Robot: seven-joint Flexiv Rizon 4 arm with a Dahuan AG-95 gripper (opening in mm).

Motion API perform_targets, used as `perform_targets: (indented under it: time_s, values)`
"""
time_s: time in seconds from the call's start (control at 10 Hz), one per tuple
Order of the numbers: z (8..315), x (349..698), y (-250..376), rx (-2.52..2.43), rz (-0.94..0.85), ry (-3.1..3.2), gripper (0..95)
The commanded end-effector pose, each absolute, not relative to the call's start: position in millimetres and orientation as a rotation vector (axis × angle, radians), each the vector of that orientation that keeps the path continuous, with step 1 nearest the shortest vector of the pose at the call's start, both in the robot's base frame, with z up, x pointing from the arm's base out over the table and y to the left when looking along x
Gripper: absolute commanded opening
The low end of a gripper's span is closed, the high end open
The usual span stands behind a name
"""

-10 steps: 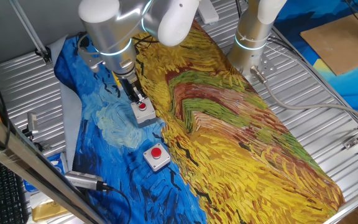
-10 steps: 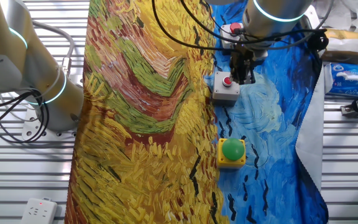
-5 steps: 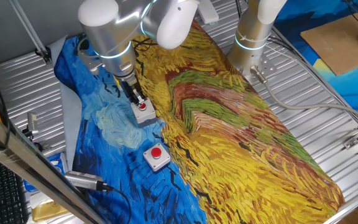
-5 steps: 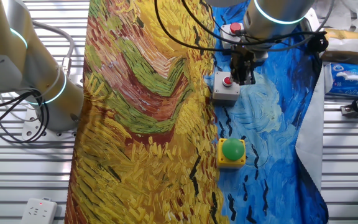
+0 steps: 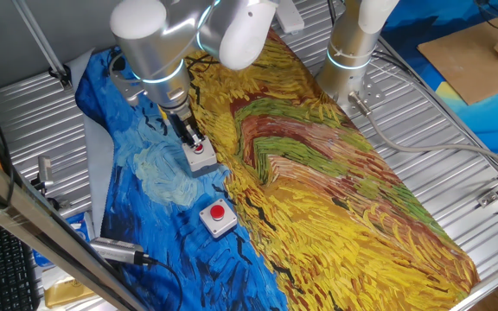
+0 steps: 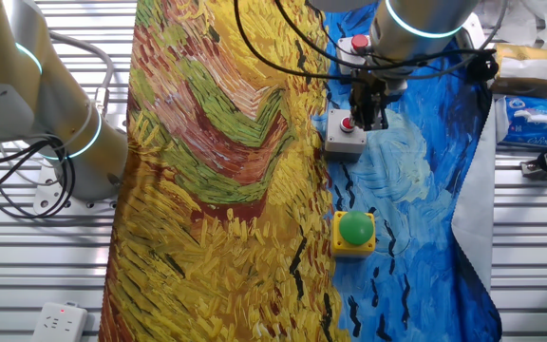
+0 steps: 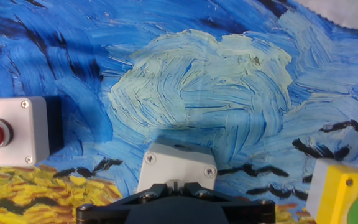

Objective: Press three buttons from left to right in sequence

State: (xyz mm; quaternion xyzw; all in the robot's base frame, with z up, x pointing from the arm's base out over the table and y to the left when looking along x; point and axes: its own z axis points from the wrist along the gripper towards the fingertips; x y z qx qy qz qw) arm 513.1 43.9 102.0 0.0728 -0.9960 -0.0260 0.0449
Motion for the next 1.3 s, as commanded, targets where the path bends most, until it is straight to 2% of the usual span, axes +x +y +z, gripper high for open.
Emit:
perform_targets:
  time_s: [0.1, 0.7, 0.9, 1.3]
  values:
    - [103.5, 511.5, 43.5, 0.219, -0.076, -3.048, 0.0]
    - [102.7, 512.3, 43.4, 0.207, -0.073, -3.056, 0.0]
    - [102.7, 512.3, 43.4, 0.161, -0.185, -3.07, 0.0]
    - [102.7, 512.3, 43.4, 0.203, -0.137, -3.067, 0.0]
